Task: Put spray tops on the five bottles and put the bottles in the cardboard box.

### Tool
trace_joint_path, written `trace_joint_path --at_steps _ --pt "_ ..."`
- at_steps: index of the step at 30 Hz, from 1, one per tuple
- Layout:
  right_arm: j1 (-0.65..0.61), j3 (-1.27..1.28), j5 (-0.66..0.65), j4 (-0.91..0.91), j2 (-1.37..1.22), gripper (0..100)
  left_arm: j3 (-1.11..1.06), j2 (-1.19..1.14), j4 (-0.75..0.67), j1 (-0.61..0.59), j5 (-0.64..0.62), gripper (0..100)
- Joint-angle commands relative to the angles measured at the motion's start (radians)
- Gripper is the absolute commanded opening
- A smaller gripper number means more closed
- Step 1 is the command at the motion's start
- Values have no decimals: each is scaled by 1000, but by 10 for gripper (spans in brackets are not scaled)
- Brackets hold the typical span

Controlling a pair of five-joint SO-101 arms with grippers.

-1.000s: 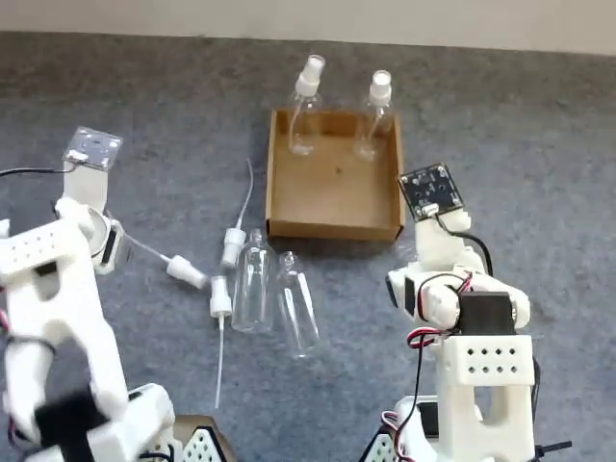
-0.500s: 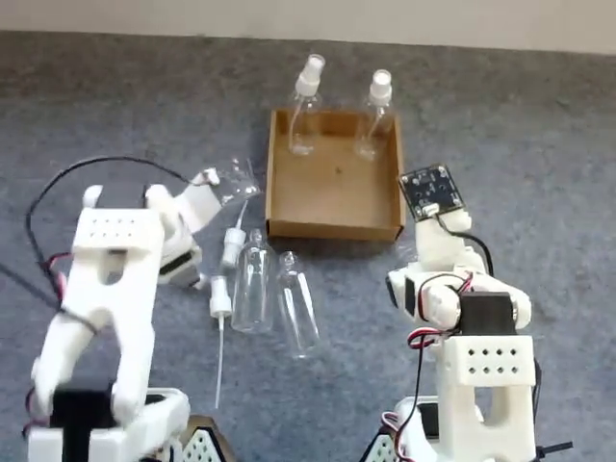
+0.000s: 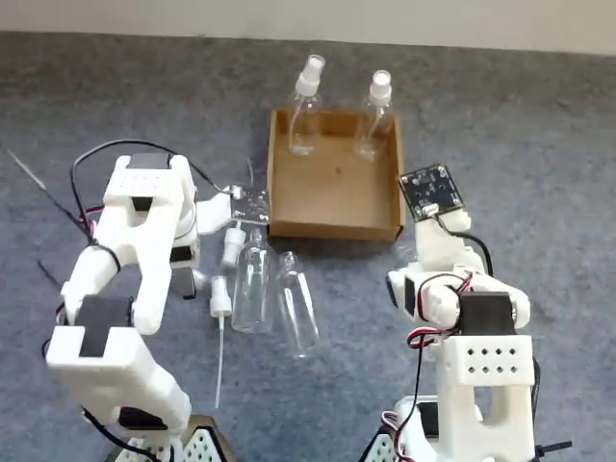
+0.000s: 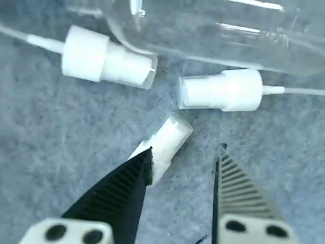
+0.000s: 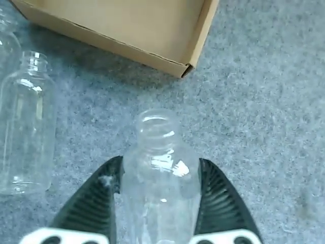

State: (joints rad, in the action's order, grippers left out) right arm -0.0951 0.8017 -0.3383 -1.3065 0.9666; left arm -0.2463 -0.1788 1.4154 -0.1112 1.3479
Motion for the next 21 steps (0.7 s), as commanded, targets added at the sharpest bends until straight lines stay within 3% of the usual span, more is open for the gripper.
trace_joint_path --at_steps 1,5,11,21 --pt "-7 -4 8 -8 25 4 44 -25 9 13 109 185" --pt "-7 -4 8 -8 25 4 45 -68 9 10 100 181" --pt "-7 -4 11 -10 25 4 38 -136 -86 7 -58 152" --pt "-8 -8 11 -50 25 4 61 -163 -117 -70 -149 101"
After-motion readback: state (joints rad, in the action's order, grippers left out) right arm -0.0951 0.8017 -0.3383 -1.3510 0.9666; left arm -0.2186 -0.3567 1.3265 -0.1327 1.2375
